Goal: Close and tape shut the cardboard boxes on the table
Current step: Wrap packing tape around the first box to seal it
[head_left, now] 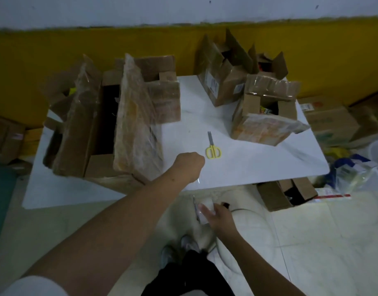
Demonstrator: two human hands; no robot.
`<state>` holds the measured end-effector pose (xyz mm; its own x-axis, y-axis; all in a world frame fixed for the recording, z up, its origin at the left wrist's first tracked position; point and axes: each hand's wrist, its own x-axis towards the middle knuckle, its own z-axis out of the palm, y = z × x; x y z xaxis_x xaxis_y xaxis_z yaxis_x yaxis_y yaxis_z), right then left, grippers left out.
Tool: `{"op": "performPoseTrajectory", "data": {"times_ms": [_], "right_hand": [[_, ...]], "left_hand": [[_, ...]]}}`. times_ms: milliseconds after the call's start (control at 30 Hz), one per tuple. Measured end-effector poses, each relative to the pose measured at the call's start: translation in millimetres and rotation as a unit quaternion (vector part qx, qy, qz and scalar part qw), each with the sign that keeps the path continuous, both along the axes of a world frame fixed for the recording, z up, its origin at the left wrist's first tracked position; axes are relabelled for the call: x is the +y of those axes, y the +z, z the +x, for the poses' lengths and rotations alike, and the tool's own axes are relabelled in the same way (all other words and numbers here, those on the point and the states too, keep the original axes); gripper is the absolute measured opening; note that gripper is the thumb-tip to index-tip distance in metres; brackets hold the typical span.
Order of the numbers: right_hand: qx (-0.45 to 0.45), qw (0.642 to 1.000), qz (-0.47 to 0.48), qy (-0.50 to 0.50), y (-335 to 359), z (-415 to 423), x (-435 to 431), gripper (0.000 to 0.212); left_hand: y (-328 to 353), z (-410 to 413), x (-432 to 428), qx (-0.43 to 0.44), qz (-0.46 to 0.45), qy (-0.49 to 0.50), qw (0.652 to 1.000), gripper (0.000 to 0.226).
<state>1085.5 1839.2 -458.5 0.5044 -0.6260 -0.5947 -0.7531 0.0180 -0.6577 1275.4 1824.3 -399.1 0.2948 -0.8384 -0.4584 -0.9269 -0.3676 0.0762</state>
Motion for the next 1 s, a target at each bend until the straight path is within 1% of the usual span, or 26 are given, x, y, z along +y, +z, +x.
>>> {"op": "performPoseTrajectory", "data": {"times_ms": [133,233,367,433,467,567,633,700,733,767,800,833,867,900,933,1000], "right_hand": [[0.080,0.995,0.053,0.026,-45.4,19.8,-16.6,0.052],[0.090,0.993,0.072,0.023,-71.5,36.2,-22.7,0.050],[0.134,0.988,0.082,0.010,-80.4,64.7,-34.1,0.067],[0.154,0.984,0.087,0.014,-82.3,72.0,-39.8,0.067],[0.157,0.984,0.074,0.023,-83.6,73.6,-41.9,0.064],[0.167,0.985,0.004,0.051,-87.0,74.1,-44.6,0.053],[0.185,0.974,-0.080,0.099,-82.5,76.9,-48.0,0.049],[0.184,0.947,-0.200,0.174,-82.5,81.0,-49.7,0.039],[0.157,0.929,-0.272,0.196,-84.5,82.6,-49.8,0.032],[0.114,0.904,-0.349,0.221,-87.7,83.7,-48.4,0.028],[0.089,0.885,-0.376,0.262,-94.9,83.0,-45.8,0.033],[0.057,0.868,-0.397,0.295,-104.5,81.1,-42.7,0.044],[0.026,0.859,-0.401,0.316,-113.6,79.0,-39.0,0.054],[-0.001,0.857,-0.397,0.328,-124.0,76.2,-34.7,0.060],[-0.011,0.859,-0.389,0.333,-130.8,73.1,-31.5,0.062],[-0.001,0.866,-0.375,0.330,-136.8,68.0,-27.7,0.058]], "left_hand": [[-44.4,2.2,-8.0,-0.019,0.018,-0.006,1.000,0.025],[-76.1,9.6,-14.6,-0.024,0.028,0.005,0.999,0.024],[-98.9,21.3,-23.6,-0.029,0.020,0.012,0.999,0.026],[-105.8,23.3,-26.4,-0.022,0.023,0.008,0.999,0.025],[-109.0,24.0,-27.6,-0.019,0.023,0.010,1.000,0.025],[-120.3,24.9,-28.1,-0.005,0.016,0.029,0.999,0.024],[-127.6,26.6,-27.4,-0.003,0.015,0.048,0.999,0.022],[-133.1,30.4,-25.9,0.006,0.013,0.078,0.997,0.020],[-135.4,32.5,-25.9,0.014,0.012,0.087,0.996,0.018],[-137.2,34.4,-25.3,0.024,0.011,0.092,0.995,0.016],[-138.3,35.9,-24.8,0.031,0.007,0.095,0.995,0.015],[-139.4,37.4,-24.1,0.034,-0.001,0.101,0.994,0.014],[-141.1,38.7,-22.9,0.039,-0.012,0.113,0.993,0.017],[-142.0,39.8,-21.7,0.049,-0.024,0.134,0.990,0.024],[-142.7,40.7,-20.3,0.057,-0.036,0.158,0.985,0.032],[-143.4,41.4,-17.5,0.052,-0.051,0.190,0.979,0.038]]}}
